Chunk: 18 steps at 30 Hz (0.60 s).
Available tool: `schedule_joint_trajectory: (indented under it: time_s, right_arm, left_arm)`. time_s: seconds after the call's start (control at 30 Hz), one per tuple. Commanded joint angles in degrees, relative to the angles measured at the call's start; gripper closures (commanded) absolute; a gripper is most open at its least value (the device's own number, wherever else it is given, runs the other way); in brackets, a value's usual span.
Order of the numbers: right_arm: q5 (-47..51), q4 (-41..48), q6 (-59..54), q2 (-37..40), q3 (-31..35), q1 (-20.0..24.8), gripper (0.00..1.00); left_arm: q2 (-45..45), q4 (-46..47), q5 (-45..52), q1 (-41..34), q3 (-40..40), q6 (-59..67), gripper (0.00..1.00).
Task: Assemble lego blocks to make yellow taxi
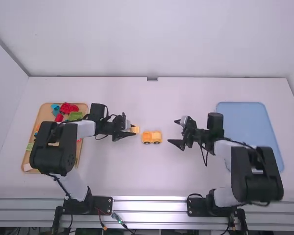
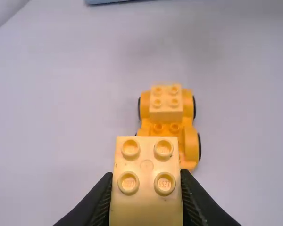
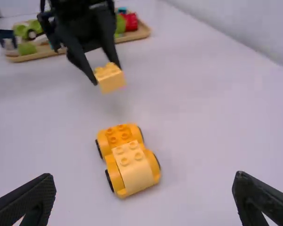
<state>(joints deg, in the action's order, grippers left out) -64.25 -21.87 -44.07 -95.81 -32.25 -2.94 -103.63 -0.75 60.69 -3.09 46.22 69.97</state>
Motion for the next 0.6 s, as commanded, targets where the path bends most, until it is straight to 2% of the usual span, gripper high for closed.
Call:
schedule_joint_trajectory:
  time_s: [0.0, 0.13, 0.23, 0.37, 0.57]
  right_arm:
    - [-6.86, -0.13, -9.31, -7.17, -4.11, -2.6, 0.01]
    - [-3.74, -0.35, -15.8, -14.93, -7.26, -6.51, 0.01]
    - [-0.61, -0.37, -16.7, -19.41, -9.75, -8.59, 0.01]
    - [1.36, -0.37, -16.61, -23.89, -12.96, -10.4, 0.01]
    - [2.38, -0.35, -16.44, -26.73, -16.15, -11.89, 0.01]
  left_arm:
    - [0.33, -0.68, -0.39, -2.08, 0.11, -4.22, 0.89]
    - [-0.74, -3.93, -3.41, -4.83, 0.11, -8.39, 0.9]
    - [-1.25, -4.46, -6.62, -7.08, 0.11, -9.27, 0.92]
    - [-2.03, -4.37, -7.65, -8.59, 0.11, -9.29, 0.95]
    - [-3.63, -4.79, -7.63, -8.66, 0.11, -9.29, 0.95]
